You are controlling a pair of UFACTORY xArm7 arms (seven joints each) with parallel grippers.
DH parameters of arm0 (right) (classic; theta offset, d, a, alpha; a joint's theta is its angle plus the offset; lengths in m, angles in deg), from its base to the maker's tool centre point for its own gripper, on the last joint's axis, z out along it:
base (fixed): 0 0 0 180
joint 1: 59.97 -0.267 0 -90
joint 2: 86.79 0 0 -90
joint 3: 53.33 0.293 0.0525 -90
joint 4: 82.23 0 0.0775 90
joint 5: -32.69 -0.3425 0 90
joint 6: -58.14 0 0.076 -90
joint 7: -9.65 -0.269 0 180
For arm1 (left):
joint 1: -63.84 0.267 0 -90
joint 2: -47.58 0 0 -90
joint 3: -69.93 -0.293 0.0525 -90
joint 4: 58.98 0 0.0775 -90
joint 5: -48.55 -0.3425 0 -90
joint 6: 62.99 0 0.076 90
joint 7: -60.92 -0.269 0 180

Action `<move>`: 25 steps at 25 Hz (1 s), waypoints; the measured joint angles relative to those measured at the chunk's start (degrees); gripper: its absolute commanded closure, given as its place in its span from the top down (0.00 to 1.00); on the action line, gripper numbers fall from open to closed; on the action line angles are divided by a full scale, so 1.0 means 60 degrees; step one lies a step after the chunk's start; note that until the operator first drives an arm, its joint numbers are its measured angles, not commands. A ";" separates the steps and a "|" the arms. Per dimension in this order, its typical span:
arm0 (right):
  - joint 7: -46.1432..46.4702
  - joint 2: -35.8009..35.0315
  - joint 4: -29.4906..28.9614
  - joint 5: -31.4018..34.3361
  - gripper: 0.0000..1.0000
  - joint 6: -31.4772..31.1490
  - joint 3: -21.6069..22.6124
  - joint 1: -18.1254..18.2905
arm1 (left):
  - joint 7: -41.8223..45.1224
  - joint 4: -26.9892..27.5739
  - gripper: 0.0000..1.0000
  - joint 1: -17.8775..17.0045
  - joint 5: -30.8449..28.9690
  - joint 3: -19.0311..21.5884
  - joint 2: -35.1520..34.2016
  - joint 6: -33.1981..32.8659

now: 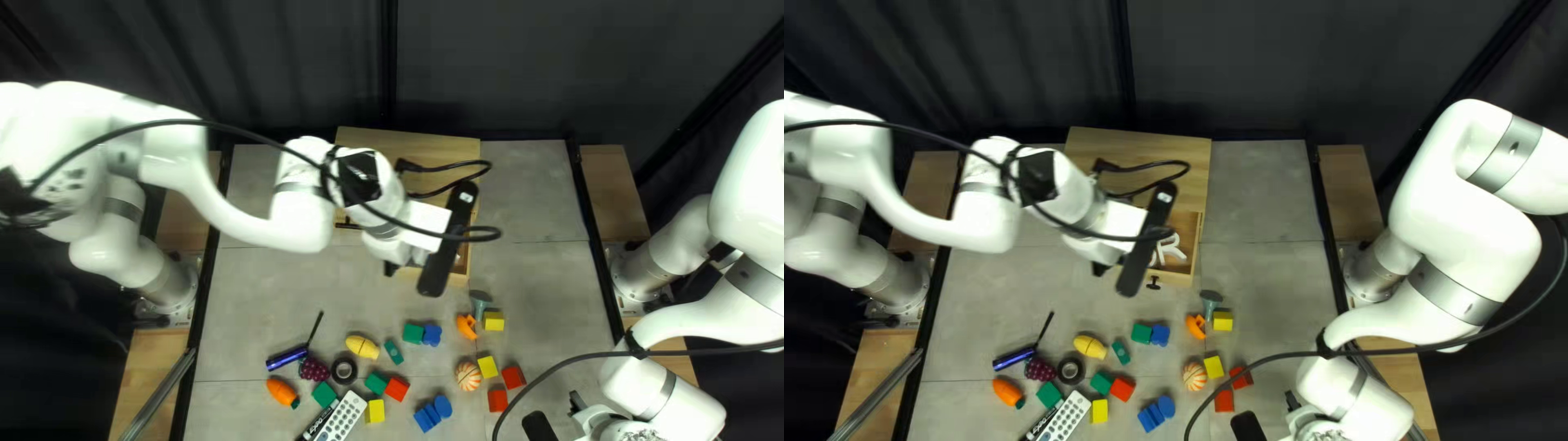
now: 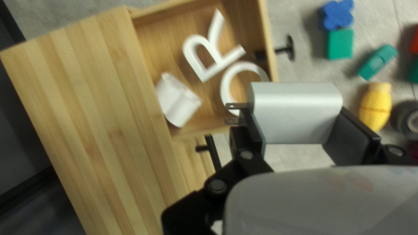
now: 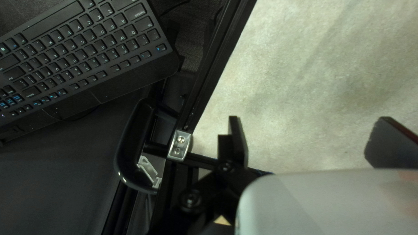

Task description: Open drawers and place objects into drawer and close

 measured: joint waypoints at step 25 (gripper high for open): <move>0.0000 0.0000 0.0000 0.0000 1.00 0.0000 0.0000 0.0000 | -0.0135 0.1622 0.00 0.0421 0.0587 -0.0223 0.2144 0.0277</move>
